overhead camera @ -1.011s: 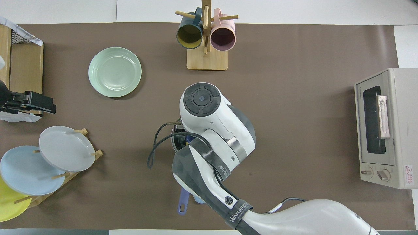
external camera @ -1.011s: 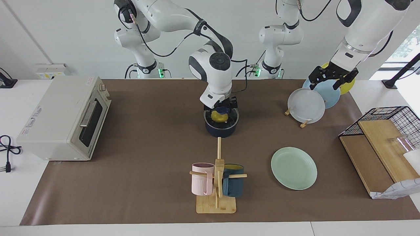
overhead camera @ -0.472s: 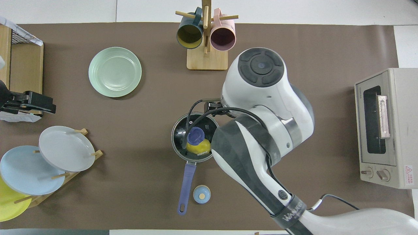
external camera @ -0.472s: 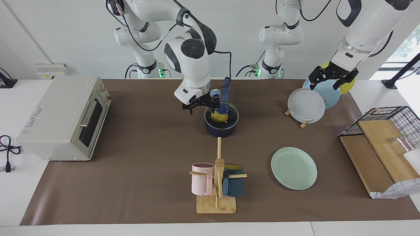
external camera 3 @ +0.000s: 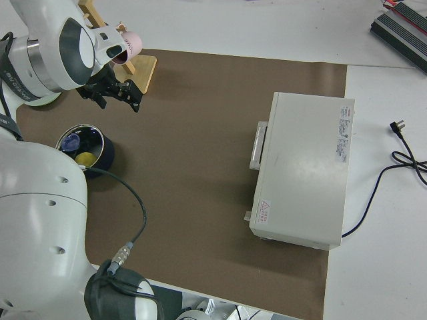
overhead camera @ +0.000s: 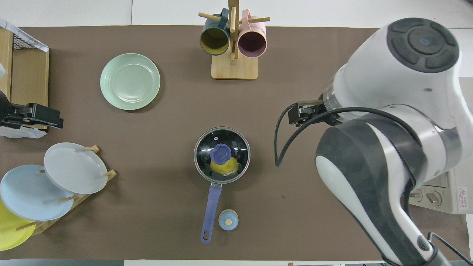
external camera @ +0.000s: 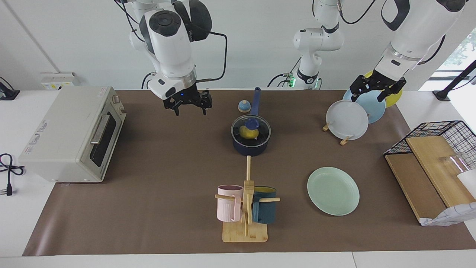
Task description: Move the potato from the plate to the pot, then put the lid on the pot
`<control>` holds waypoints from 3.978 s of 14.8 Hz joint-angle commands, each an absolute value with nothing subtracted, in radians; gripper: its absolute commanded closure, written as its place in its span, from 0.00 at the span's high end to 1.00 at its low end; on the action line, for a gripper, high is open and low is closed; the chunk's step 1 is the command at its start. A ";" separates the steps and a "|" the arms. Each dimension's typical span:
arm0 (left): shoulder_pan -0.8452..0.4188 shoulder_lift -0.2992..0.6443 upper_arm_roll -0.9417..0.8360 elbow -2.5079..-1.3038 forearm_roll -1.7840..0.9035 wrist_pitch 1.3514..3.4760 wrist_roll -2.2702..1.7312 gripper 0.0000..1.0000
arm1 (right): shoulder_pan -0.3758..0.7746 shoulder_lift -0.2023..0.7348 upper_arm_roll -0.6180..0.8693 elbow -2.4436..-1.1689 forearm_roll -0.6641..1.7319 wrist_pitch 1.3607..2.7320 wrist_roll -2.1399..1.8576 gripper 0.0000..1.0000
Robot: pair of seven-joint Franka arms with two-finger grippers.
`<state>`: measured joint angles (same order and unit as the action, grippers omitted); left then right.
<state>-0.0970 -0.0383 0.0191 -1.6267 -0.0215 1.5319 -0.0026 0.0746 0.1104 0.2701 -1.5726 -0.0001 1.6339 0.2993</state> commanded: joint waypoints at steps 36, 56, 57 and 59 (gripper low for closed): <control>-0.081 -0.043 0.008 -1.628 -0.006 1.520 0.008 1.00 | -0.008 -0.006 0.020 -1.588 -0.037 1.440 -0.078 1.00; -0.081 -0.043 0.008 -1.628 -0.006 1.520 0.008 1.00 | -0.020 -0.023 0.029 -1.568 -0.005 1.470 -0.028 1.00; -0.081 -0.043 0.008 -1.628 -0.006 1.520 0.008 1.00 | -0.020 -0.023 0.029 -1.562 -0.005 1.468 -0.028 1.00; -0.081 -0.043 0.008 -1.628 -0.006 1.520 0.008 1.00 | -0.025 -0.021 0.029 -1.562 -0.005 1.471 -0.032 1.00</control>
